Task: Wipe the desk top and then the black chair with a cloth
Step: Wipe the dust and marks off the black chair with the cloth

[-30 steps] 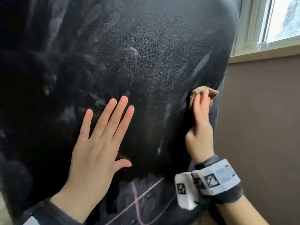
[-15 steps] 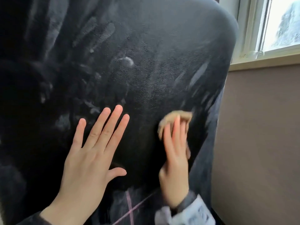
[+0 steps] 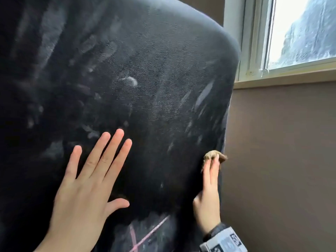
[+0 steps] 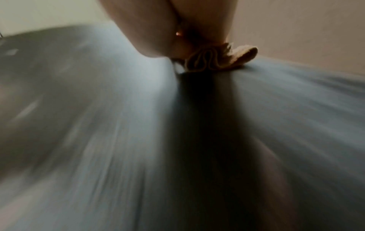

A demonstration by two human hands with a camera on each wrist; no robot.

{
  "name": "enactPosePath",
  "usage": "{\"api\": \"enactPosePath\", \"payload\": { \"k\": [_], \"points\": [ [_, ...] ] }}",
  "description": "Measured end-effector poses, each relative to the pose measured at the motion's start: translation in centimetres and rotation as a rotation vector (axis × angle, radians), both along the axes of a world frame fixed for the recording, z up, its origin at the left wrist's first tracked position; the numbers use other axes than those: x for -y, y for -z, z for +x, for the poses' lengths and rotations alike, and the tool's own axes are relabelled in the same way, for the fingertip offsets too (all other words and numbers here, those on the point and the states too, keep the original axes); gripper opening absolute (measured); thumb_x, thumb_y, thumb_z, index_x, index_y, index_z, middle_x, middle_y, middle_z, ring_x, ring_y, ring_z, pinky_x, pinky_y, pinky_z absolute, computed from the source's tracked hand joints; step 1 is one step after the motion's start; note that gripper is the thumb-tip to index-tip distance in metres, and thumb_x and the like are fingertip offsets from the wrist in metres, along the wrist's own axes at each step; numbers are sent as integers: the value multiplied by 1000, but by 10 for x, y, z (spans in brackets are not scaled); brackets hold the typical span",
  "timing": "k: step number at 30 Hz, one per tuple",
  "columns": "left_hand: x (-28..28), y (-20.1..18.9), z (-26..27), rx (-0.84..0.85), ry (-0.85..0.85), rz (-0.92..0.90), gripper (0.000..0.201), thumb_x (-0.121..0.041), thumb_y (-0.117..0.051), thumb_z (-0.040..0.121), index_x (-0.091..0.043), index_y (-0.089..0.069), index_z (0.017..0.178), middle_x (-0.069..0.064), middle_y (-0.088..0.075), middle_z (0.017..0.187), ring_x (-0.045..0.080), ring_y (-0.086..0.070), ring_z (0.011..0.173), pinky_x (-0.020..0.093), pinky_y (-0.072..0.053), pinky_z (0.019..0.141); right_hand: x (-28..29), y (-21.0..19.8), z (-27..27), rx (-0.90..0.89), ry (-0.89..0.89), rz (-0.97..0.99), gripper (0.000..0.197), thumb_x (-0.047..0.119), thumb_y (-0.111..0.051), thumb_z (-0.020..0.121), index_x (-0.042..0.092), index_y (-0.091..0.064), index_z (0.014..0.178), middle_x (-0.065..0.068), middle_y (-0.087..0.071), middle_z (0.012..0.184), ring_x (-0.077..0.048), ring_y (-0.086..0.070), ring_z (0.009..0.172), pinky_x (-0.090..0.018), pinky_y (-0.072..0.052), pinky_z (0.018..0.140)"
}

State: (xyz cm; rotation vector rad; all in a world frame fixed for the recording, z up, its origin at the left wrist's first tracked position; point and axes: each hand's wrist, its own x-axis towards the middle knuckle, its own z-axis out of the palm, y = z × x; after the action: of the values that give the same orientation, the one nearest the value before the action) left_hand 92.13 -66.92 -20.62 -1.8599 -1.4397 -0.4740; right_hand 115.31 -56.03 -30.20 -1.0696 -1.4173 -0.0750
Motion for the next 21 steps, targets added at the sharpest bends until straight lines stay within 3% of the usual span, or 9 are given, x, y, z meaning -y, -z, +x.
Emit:
{"api": "enactPosePath", "payload": {
  "k": [3,7,8,10,14,16,18,19,21],
  "points": [
    [-1,0,1,14,-6,-4,100,-62,-30,64,-13,-19,150,6,-12,159,23,-11,146,47,-1,117,-9,-18,19,38,-73,36,100,-23,-24,52,8,-14,147,-4,7,156,-15,10,145,-35,0,116],
    [2,-1,5,5,7,34,99,-63,-39,67,-13,-18,151,5,-10,159,23,-12,146,48,-2,116,-37,-141,62,-35,-59,54,96,-17,-24,57,7,-11,149,-7,1,157,-21,6,145,3,3,103],
    [2,-1,7,2,22,50,104,-64,-52,66,-13,-19,150,5,-10,159,23,-12,146,48,-3,116,-41,-143,61,-35,-25,54,97,-21,-25,58,9,-10,149,-5,0,157,-19,6,145,4,3,103],
    [3,-2,9,14,30,43,120,-59,-74,53,-11,-22,149,7,-11,159,24,-13,146,48,-4,116,-36,-105,50,-24,-33,76,99,-22,-22,56,8,-10,149,-6,1,157,-16,8,145,-11,3,113],
    [6,-3,14,41,21,19,125,-53,-80,47,-10,-22,149,8,-11,159,25,-13,145,48,-3,116,-18,10,33,-15,-39,-65,104,-27,-23,52,10,-11,149,-1,10,157,-13,11,144,-41,-9,117],
    [7,-3,15,31,4,21,124,-53,-79,49,-11,-21,149,7,-10,159,25,-13,146,47,-2,116,-22,-15,42,-1,-72,-29,101,-23,-23,54,9,-12,149,-4,8,157,-18,10,144,-37,-9,118],
    [7,-3,18,35,-5,51,121,-53,-77,51,-11,-21,149,7,-10,159,24,-13,146,47,-2,116,-28,-73,51,-19,-78,12,97,-16,-23,56,9,-13,149,-3,4,156,-16,8,143,-14,0,114],
    [6,-2,18,42,12,71,118,-55,-75,53,-11,-21,149,7,-10,159,24,-13,146,47,-3,116,-33,-103,56,-39,-78,8,97,-18,-23,57,11,-12,150,-1,2,157,-14,8,142,-10,2,112],
    [7,-1,16,0,64,81,107,-60,-66,64,-12,-21,149,7,-10,159,23,-13,146,47,-6,116,-42,-129,58,-87,-89,5,101,-23,-23,57,14,-9,150,2,1,157,-10,10,142,-17,2,115]
  ]
}}
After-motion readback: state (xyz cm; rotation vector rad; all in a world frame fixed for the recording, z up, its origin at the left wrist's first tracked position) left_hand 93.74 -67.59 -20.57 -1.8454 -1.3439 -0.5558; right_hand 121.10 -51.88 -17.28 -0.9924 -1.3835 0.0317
